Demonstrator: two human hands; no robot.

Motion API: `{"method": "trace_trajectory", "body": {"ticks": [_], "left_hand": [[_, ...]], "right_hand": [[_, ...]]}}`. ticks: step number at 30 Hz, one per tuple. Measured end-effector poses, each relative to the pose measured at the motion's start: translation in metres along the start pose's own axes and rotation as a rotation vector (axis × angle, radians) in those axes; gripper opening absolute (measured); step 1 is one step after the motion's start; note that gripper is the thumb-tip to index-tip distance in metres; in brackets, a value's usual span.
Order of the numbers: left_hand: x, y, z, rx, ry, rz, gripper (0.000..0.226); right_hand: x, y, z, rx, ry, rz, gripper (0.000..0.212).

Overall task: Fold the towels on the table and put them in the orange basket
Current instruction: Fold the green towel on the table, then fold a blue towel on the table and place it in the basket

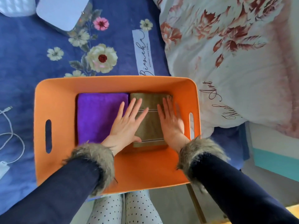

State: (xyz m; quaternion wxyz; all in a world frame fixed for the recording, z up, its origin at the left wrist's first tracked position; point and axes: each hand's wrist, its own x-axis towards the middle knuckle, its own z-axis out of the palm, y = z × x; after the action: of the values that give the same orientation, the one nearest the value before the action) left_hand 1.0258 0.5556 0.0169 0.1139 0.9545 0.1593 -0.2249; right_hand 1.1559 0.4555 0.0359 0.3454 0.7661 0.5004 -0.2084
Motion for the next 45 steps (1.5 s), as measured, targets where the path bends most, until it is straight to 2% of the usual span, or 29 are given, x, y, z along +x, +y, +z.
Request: {"method": "trace_trajectory", "body": {"ticks": [4,10,13,18,23,29,32,35,39,45], "left_hand": [[0.019,-0.010,0.012,0.121,-0.074,-0.061,0.130],[0.030,-0.005,0.030,0.120,-0.083,-0.121,0.133],[0.031,-0.006,0.025,0.130,-0.118,-0.120,0.132],[0.013,-0.005,0.003,0.030,-0.131,-0.086,0.114],[-0.029,-0.002,-0.034,-0.187,-0.043,-0.169,0.087],[-0.086,0.012,-0.082,-0.402,0.142,-0.213,0.072],[-0.119,0.022,-0.103,-0.493,0.197,-0.205,0.075],[-0.144,0.032,-0.116,-0.495,0.208,-0.125,0.091],[-0.162,0.045,-0.131,-0.416,0.181,0.081,0.084],[-0.187,0.081,-0.147,-0.229,0.155,0.438,0.088]], "right_hand": [[0.021,0.006,0.007,-0.097,0.015,-0.010,0.075],[0.045,-0.001,0.031,-0.147,-0.024,-0.010,0.086],[0.046,-0.002,0.031,-0.127,-0.003,-0.012,0.086],[0.016,-0.001,0.021,0.234,0.087,-0.060,0.071],[-0.031,0.000,-0.006,0.515,0.150,-0.011,0.075],[-0.100,0.008,-0.041,0.678,0.298,0.081,0.070],[-0.142,0.014,-0.051,0.720,0.355,0.100,0.071],[-0.187,0.020,-0.059,0.758,0.411,0.215,0.074],[-0.247,0.017,-0.057,0.798,0.483,0.420,0.073],[-0.335,-0.030,-0.022,0.898,0.447,0.737,0.068]]}}
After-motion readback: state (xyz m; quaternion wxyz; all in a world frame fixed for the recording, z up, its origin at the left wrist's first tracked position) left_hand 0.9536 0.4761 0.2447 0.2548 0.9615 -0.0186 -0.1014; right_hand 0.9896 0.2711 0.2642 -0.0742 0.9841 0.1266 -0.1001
